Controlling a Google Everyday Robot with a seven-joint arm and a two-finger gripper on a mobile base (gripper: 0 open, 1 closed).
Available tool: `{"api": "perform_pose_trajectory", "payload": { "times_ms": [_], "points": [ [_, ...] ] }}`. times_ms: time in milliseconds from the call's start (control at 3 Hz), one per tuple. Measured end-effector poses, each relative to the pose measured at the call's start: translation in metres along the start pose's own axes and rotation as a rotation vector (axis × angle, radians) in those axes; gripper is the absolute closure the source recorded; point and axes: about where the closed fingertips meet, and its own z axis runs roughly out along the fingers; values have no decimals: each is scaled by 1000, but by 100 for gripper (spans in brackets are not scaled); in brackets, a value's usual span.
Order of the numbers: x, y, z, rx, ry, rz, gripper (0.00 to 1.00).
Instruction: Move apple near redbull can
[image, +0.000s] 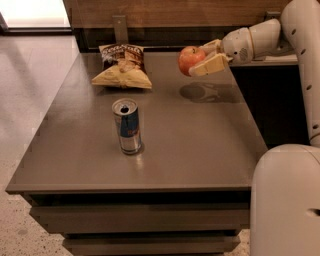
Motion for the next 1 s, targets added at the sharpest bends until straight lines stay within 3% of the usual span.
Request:
{"api": "perform_pose_trajectory", "payload": {
  "times_ms": [333,1000],
  "points": [
    [0,0,1,-1,0,0,100],
    [-7,39,35,-139,50,-54,100]
  ]
}}
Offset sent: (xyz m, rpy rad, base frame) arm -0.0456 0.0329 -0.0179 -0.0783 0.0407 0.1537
